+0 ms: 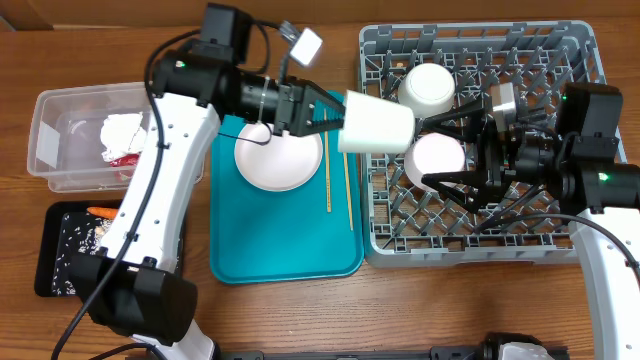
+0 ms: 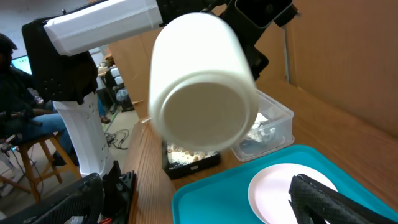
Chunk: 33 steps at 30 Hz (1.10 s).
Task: Sort waste into correct bins and load items into the dishwasher
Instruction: 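Carry the cup right over the rack and grasp it with the right gripper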
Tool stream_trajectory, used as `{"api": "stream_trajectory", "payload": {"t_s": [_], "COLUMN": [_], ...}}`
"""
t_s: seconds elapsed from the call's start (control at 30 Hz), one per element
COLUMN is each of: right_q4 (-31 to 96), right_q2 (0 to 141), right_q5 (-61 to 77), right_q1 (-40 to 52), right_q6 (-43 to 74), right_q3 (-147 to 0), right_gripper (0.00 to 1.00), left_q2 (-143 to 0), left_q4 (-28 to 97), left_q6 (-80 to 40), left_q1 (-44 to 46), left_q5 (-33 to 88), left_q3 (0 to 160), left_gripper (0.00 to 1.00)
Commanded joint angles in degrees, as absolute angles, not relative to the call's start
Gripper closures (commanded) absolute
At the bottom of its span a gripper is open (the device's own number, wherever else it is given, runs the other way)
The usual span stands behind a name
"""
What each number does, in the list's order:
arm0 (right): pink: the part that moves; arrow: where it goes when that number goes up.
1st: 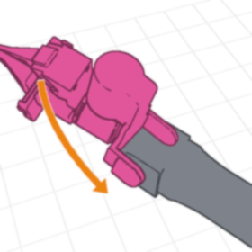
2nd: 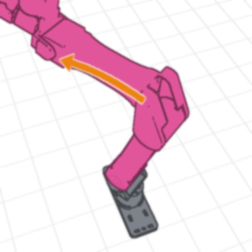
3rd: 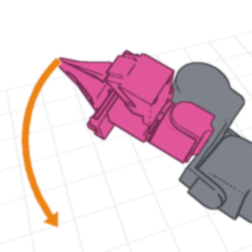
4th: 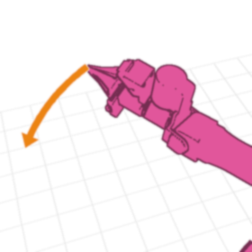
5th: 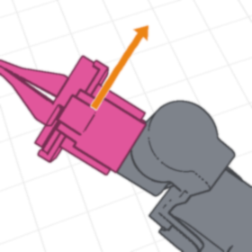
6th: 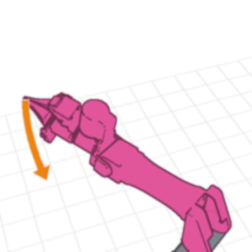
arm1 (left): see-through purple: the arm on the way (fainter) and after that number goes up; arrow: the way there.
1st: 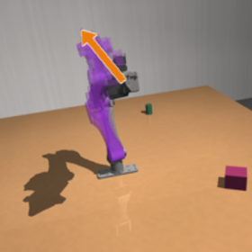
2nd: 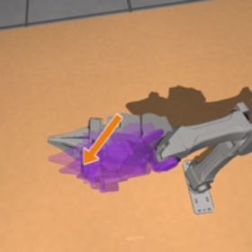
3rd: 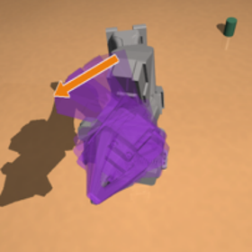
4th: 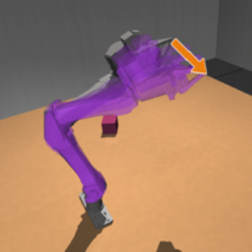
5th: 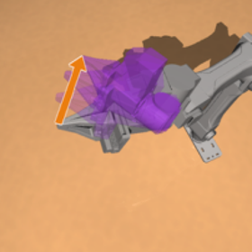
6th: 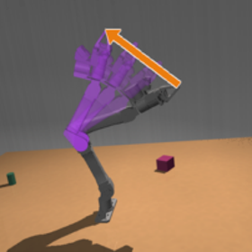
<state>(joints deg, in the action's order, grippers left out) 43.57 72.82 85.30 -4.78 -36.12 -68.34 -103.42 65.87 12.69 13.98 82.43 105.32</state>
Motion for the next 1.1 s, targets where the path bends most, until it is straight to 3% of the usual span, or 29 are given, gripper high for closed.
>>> {"api": "stream_trajectory", "payload": {"t_s": [0.0, 0.6, 0.87, 1.07], "right_q4": [43.57, 37.17, 33.04, 31.46], "right_q2": [72.84, 72.84, 72.84, 72.84], "right_q5": [87.5, 87.96, 88.86, 89.91], "right_q1": [-4.49, 2.37, 2.61, 2.61], "right_q6": [-37.08, -37.1, -33.85, -32.77], "right_q3": [-68.64, -68.64, -68.64, -68.64], "right_gripper": [0.0, 0.01, 0.18, 0.2], "left_q2": [-104.27, -104.84, -104.9, -104.9], "left_q4": [64.9, 63.35, 63.35, 63.37], "left_q6": [15.05, 15.03, 15.03, 14.98], "left_q1": [15.84, 18.68, 18.7, 18.79], "left_q5": [80.44, 80.38, 79.07, 77.54], "left_q3": [106.5, 106.48, 106.48, 106.48], "left_gripper": [0.96, 0.96, 0.96, 0.96]}}
